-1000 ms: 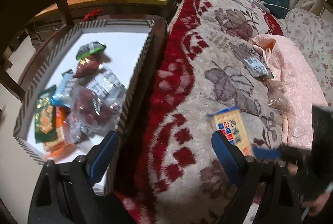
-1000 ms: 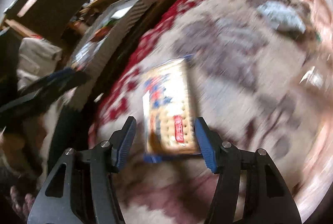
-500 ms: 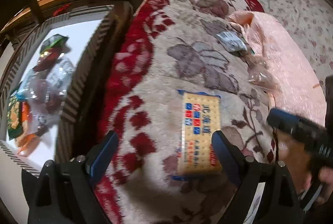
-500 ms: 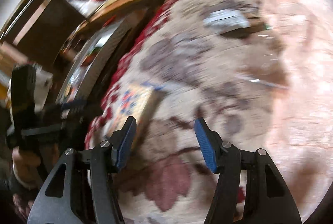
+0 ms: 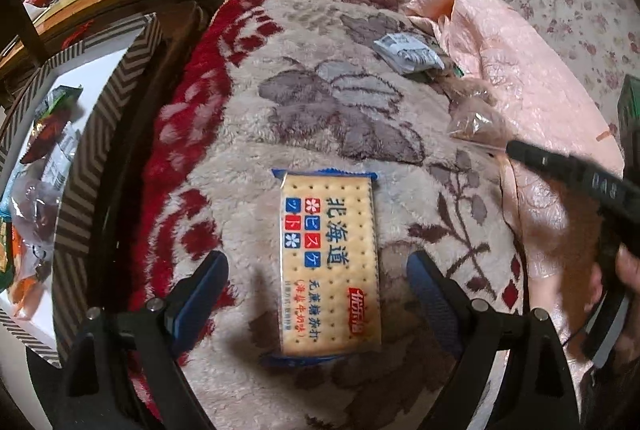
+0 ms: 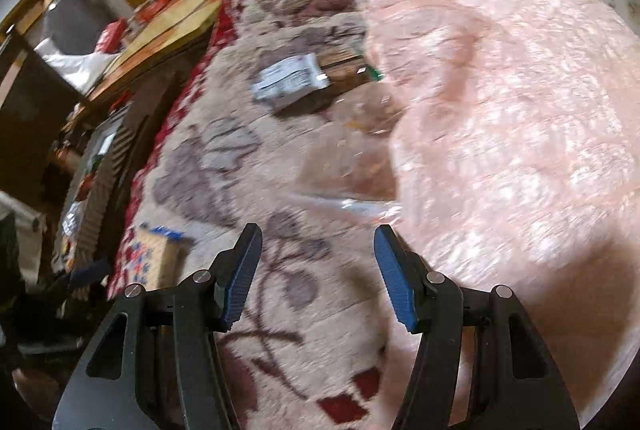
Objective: Organize snacks
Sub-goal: 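Grasp the Hokkaido cracker pack with the left gripper while the right grasps the clear bag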
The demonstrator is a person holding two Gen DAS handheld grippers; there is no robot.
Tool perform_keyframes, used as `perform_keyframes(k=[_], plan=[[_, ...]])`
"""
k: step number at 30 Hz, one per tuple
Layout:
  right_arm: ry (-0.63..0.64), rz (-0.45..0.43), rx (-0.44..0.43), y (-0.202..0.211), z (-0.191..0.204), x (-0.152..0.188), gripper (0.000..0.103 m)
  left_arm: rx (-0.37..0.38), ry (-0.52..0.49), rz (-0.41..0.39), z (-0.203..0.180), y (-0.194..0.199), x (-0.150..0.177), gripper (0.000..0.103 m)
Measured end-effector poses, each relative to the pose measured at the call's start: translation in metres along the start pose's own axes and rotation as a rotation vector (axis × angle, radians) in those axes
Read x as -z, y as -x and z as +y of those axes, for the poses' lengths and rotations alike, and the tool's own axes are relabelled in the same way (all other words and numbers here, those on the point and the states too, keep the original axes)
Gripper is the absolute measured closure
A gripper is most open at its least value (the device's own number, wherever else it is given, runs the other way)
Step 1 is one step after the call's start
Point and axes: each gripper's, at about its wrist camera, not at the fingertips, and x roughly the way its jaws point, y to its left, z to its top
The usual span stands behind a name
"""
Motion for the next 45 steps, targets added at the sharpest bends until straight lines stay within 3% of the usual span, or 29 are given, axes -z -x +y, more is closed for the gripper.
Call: perform_keyframes(k=[6, 15, 29, 39, 45], plan=[[-0.037, -0.029, 0.023, -0.006, -0.01, -0.022, 0.044, -0.006, 0.009, 0.012, 0.0, -0.007, -0.001, 0.011], [0.008, 0.004, 0.07, -0.038, 0.003, -0.043, 0.043, -0.011, -0.003, 0.04, -0.005, -0.021, -0.002, 0.011], [-0.003, 0.031, 0.064, -0.059, 0.001, -0.046, 0.043, -0.05, -0.007, 0.06, -0.008, -0.039, -0.005, 0.011], [0.009, 0.031, 0.057, -0.067, 0.003, -0.049, 0.044, -0.065, -0.036, 0.07, -0.015, -0.049, -0.004, 0.0], [0.024, 0.023, 0.045, -0.069, 0.003, -0.049, 0.051, -0.057, -0.047, 0.071, -0.016, -0.05, -0.004, 0.0]])
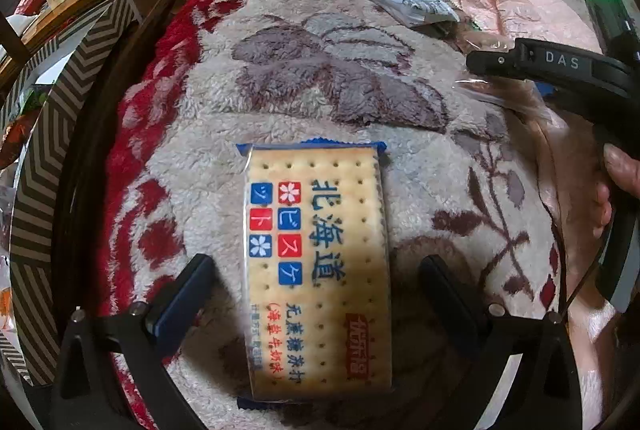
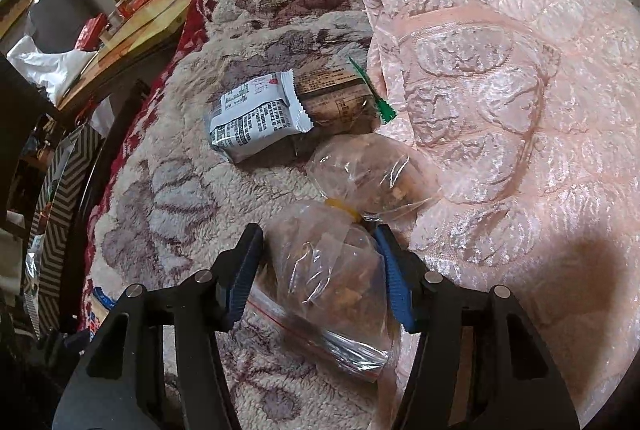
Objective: Organize snacks
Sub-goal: 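Grasp the Hokkaido cracker pack with the left gripper while the right grasps the clear bag, then carry the cracker pack and clear bag over the white tray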
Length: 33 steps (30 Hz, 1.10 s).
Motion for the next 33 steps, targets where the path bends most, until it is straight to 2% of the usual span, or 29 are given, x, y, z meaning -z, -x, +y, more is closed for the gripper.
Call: perform_keyframes(k=[2, 5, 9, 10, 11, 13, 18, 25, 33], plan=[[0.008, 0.0, -0.008, 0.0, 0.001, 0.0, 0.054, 0.008, -0.001, -0.01, 0.001, 0.001, 0.003, 0.001], [0.026, -0.006, -0.014, 0.003, 0.002, 0.002, 0.06, -0.001, -0.008, -0.028, 0.004, 0.005, 0.007, 0.009], [0.04, -0.028, -0.041, 0.013, 0.004, 0.006, 0.067, 0.009, 0.013, -0.055, 0.013, 0.018, 0.013, 0.034], [0.045, -0.029, -0.046, 0.015, 0.005, 0.007, 0.067, 0.005, 0.017, -0.059, 0.015, 0.019, 0.013, 0.045], [0.057, -0.035, -0.051, 0.019, 0.008, 0.009, 0.068, -0.009, 0.016, -0.067, 0.017, 0.022, 0.013, 0.046], [0.077, -0.04, -0.063, 0.024, 0.012, 0.014, 0.068, 0.018, 0.03, -0.066, 0.02, 0.023, 0.015, 0.046], [0.097, -0.051, -0.088, 0.036, 0.02, 0.023, 0.068, 0.02, 0.036, -0.078, 0.025, 0.03, 0.02, 0.046], [0.103, -0.058, -0.135, 0.051, 0.029, 0.036, 0.068, 0.005, 0.049, -0.132, 0.034, 0.052, 0.017, 0.046], [0.175, -0.056, -0.187, 0.06, 0.064, 0.044, 0.068, -0.028, 0.077, -0.193, 0.054, 0.072, 0.012, 0.046]])
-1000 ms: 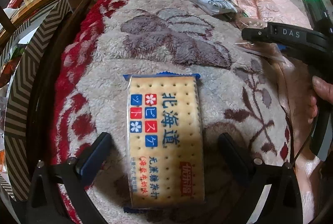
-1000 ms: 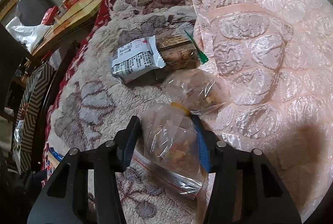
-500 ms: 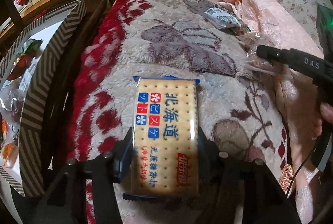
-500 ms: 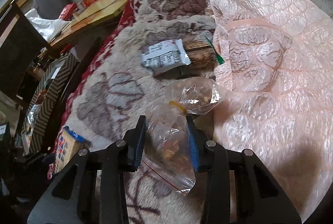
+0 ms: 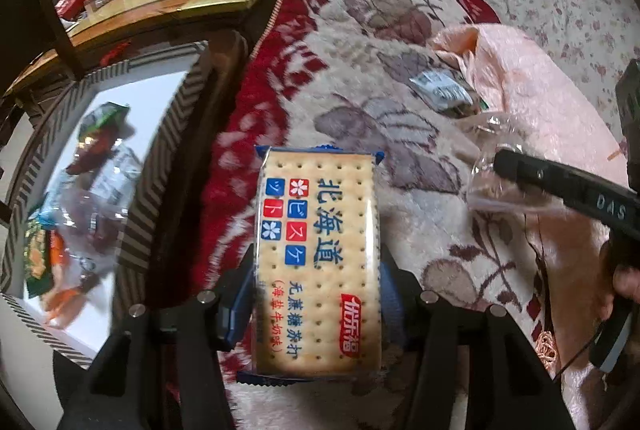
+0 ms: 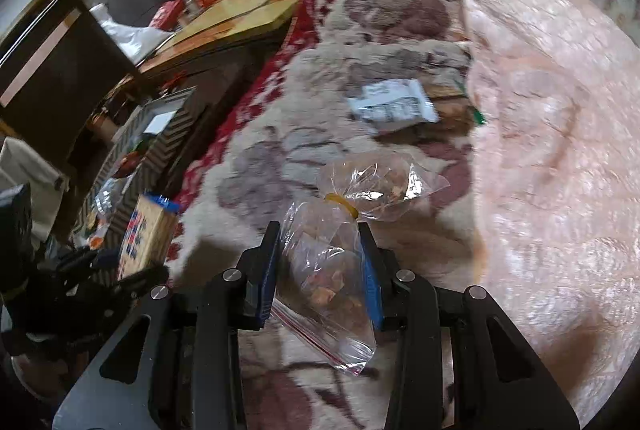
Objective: Organize snacks
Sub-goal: 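Carry the cracker pack and clear bag over the white tray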
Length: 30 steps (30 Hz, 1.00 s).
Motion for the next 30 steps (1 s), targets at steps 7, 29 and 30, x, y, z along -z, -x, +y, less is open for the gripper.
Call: perform_keyframes(k=[7, 29, 30], plan=[[0.066, 0.006, -0.037, -0.002, 0.036, -0.005, 0.068, -0.04, 0.032, -0.032, 0.019, 0.01, -0.002, 0.046], [0.255, 0.036, -0.129, -0.021, 0.135, -0.028, 0.068, -0.146, 0.151, -0.12, 0.099, 0.044, -0.017, 0.046], [0.264, 0.038, -0.133, -0.023, 0.14, -0.029, 0.068, -0.151, 0.155, -0.121, 0.103, 0.045, -0.017, 0.046]])
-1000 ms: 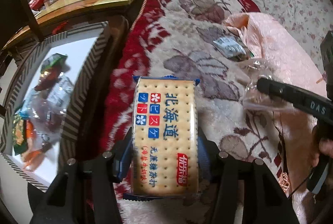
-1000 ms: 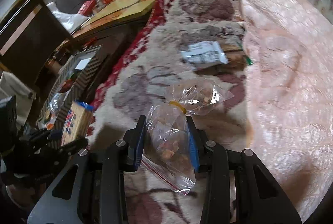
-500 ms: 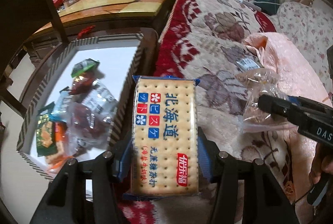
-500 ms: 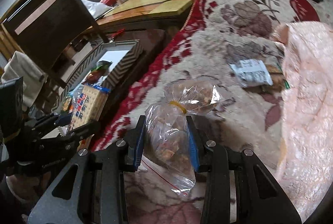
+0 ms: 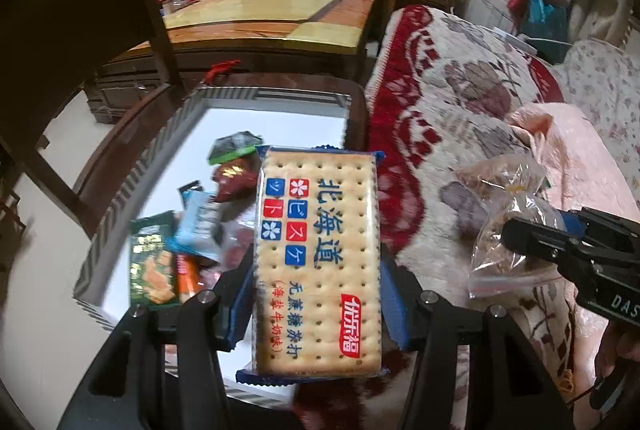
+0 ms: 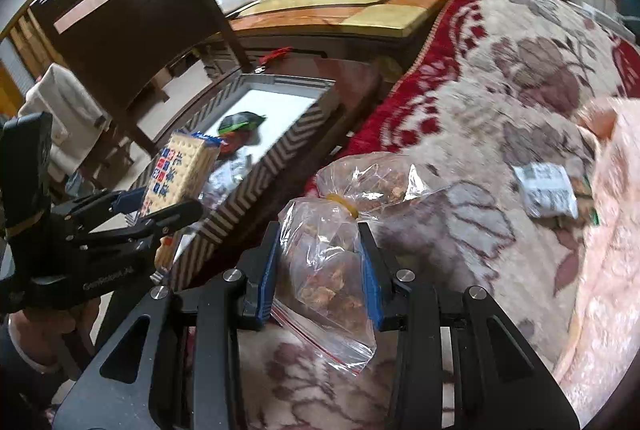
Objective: Organize snacks
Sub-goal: 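Carry the cracker pack and clear bag over the white tray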
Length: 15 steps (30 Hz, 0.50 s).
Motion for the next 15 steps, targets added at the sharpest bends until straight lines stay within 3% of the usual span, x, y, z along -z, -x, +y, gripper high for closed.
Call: perform_keyframes(k=[15], plan=[[0.11, 0.027, -0.057, -0.032, 0.055, -0.034, 0.068, -0.06, 0.104, 0.0, 0.062, -0.005, -0.009, 0.046]])
